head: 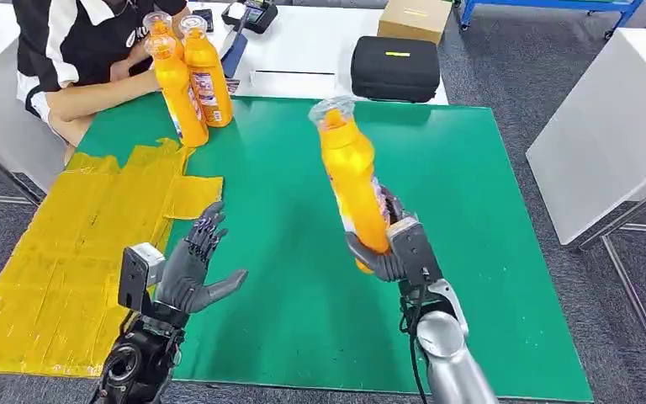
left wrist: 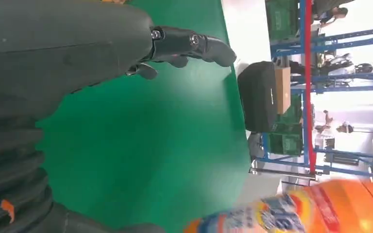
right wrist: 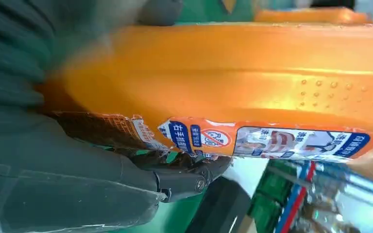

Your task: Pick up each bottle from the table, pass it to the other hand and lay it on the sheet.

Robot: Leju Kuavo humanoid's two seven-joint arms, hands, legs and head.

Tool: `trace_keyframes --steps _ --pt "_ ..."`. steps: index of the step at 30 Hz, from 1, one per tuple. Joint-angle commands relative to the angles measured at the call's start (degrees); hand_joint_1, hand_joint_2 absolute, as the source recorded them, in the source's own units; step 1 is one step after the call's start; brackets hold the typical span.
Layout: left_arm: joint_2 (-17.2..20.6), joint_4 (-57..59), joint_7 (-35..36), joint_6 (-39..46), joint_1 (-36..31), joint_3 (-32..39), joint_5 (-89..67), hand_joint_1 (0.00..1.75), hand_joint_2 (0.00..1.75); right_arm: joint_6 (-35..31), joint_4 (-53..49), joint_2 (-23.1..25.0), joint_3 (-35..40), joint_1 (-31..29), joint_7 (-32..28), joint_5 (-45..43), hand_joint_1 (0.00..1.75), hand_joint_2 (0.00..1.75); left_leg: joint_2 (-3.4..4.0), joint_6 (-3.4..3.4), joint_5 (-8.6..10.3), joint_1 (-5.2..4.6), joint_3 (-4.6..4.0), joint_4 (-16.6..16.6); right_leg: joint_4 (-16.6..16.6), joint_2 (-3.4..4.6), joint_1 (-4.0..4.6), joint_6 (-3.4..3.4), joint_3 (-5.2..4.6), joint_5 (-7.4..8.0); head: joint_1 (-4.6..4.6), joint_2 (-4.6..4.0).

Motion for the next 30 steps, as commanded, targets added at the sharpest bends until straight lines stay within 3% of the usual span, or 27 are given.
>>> trace_keyframes --steps 1,7,18,30 --pt "1.5 9.9 0.7 -0.5 -7.3 -1.5 2.9 0.00 1.75 0.5 18.4 1.2 7.6 -11.6 -1.1 3.3 1.75 1.75 0.15 0.02 -0.10 0.03 0.36 0.0 0.0 0.22 0.06 -0.33 0.26 -0.02 0.00 0.00" --pt "1.1 12.6 1.8 -1.5 -9.3 -0.2 8.1 0.00 1.75 -0.5 24.6 2.2 11.4 -15.7 -3.0 6.0 1.75 1.75 0.12 0.04 -0.07 0.04 0.46 0.0 0.0 0.20 0.06 -0.39 0.39 -0.05 0.00 0.00" --pt "1.2 18.2 0.7 -2.9 -13.0 -0.1 10.7 0.00 1.75 0.5 25.8 2.1 16.6 -17.2 -11.3 10.2 1.75 1.75 0.02 0.03 -0.03 0.03 0.32 0.0 0.0 0.08 0.05 -0.32 0.31 -0.06 0.00 0.00" --pt "1.3 19.4 0.1 -3.0 -13.7 -0.2 10.7 0.00 1.75 1.7 26.0 2.4 19.0 -17.7 -12.9 11.9 1.75 1.75 0.01 0.02 0.01 0.02 0.18 0.0 0.0 0.06 0.04 -0.25 0.19 -0.02 0.00 0.00"
